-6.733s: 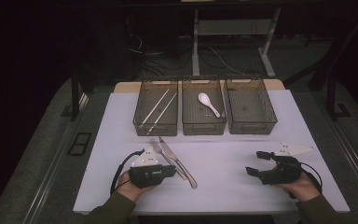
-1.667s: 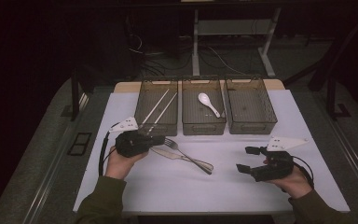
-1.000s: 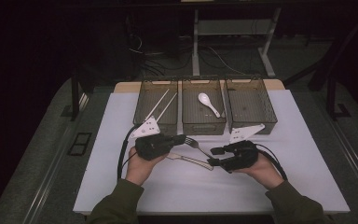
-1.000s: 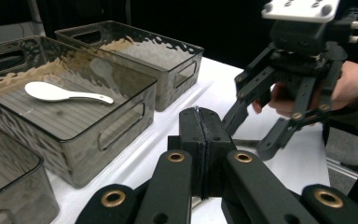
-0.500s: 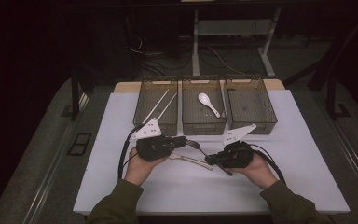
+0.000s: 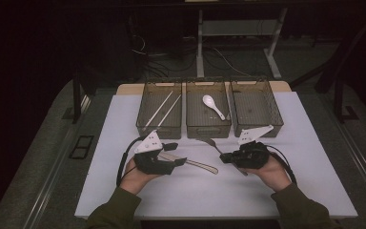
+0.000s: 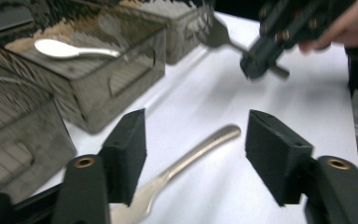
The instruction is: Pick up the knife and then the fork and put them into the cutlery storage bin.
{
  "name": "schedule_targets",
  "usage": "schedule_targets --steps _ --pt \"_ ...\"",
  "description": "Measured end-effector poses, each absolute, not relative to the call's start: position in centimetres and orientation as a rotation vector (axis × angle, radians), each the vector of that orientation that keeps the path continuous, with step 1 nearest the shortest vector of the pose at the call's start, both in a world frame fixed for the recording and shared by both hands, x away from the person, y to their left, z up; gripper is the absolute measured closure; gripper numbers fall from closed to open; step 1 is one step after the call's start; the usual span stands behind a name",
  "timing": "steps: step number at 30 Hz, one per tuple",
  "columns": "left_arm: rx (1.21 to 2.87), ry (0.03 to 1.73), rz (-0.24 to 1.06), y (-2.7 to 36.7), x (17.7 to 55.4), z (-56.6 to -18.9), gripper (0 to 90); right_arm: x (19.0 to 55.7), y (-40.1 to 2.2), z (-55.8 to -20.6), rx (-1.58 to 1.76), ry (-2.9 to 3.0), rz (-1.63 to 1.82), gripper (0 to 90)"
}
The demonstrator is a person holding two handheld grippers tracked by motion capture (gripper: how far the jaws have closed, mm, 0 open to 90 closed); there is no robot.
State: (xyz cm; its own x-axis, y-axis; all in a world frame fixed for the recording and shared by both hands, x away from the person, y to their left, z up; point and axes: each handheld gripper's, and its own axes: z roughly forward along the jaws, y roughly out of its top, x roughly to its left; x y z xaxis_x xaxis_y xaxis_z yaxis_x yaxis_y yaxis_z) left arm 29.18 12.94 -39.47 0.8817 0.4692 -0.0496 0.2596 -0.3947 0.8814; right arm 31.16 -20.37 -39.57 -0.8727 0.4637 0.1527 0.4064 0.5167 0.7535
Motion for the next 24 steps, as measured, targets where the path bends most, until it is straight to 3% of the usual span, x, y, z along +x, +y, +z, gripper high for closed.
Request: schedule_targets --steps 15,24 --pt "2.013 0.603 0.224 15.5 27.0 -42.1 13.4 32.5 -23.8 -37.7 0.860 2.567 1.311 86.8" --pt "2.001 0.611 0.209 15.3 27.0 -42.1 12.2 35.2 -26.0 -36.4 0.958 2.473 1.282 86.8"
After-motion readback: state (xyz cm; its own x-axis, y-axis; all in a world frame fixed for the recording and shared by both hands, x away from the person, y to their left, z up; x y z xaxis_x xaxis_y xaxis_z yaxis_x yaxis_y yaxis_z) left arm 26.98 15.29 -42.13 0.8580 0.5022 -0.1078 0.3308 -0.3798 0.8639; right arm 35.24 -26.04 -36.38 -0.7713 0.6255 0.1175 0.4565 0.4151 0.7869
